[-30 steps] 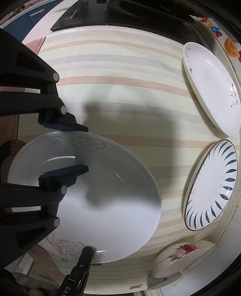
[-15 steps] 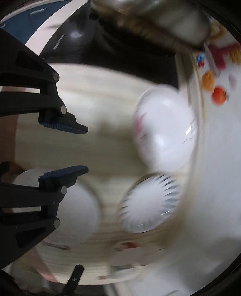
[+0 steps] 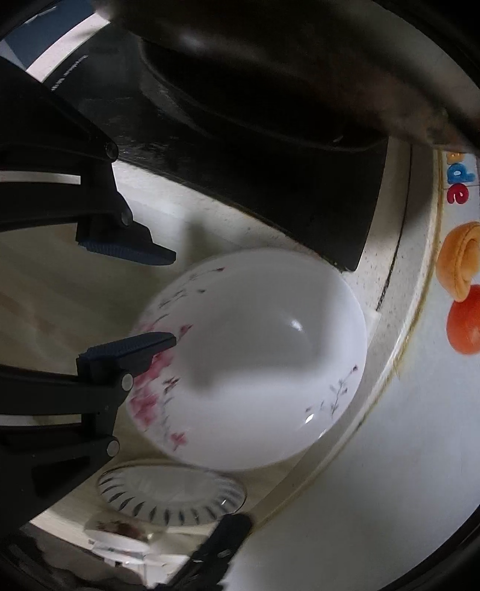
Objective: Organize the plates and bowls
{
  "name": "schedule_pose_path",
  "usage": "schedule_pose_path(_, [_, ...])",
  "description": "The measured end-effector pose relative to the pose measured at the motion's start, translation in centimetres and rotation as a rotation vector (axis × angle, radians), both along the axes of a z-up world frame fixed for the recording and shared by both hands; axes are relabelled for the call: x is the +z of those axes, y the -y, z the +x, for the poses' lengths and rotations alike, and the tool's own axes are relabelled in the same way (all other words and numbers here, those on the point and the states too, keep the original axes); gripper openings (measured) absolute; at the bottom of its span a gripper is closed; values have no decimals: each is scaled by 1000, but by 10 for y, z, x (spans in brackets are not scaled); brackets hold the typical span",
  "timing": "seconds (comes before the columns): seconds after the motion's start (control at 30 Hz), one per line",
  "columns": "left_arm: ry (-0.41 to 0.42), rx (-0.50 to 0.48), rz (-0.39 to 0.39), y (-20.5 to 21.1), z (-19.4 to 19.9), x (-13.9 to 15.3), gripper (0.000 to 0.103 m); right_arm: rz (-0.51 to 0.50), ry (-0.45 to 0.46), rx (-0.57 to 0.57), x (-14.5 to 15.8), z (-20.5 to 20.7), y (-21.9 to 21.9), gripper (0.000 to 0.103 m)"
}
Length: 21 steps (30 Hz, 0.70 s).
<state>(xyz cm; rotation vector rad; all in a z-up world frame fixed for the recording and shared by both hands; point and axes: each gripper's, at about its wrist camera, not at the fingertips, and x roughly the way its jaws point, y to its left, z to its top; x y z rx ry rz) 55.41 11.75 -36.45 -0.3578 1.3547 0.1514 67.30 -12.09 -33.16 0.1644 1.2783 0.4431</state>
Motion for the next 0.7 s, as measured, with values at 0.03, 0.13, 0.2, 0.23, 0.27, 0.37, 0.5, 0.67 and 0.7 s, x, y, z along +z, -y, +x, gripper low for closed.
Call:
schedule_pose_path(0.03, [-3,2,2,-1,1,-2,35,-25,6,19,-7,11,-10,46])
schedule_pose_path(0.13, [-11,3,3,0,6,-8,35,-62,-3,48,-25,33,-25,45])
schedule_pose_path(0.2, [-22,6,18,1,11,-12,35,-82,-14,66,-36,44,-32,44])
schedule_pose_path(0.23, [-21,8,27,2,12,-13,35,-88,-14,72,-41,49,-35,44])
schedule_pose_path(0.27, [-20,8,38,3,13,-14,35,-87,-15,76,-44,52,-36,43])
schedule_pose_path(0.37, [-28,14,57,2,15,-17,35,-85,-34,84,-56,61,-40,38])
schedule_pose_path(0.5, [-29,15,65,4,13,-18,35,-68,-67,107,-69,69,-47,24])
schedule_pose_path(0.67, [-33,13,82,4,14,-21,31,-69,-58,103,-75,72,-47,16])
schedule_pose_path(0.7, [-33,15,88,11,16,-20,31,-60,-59,103,-74,72,-46,15])
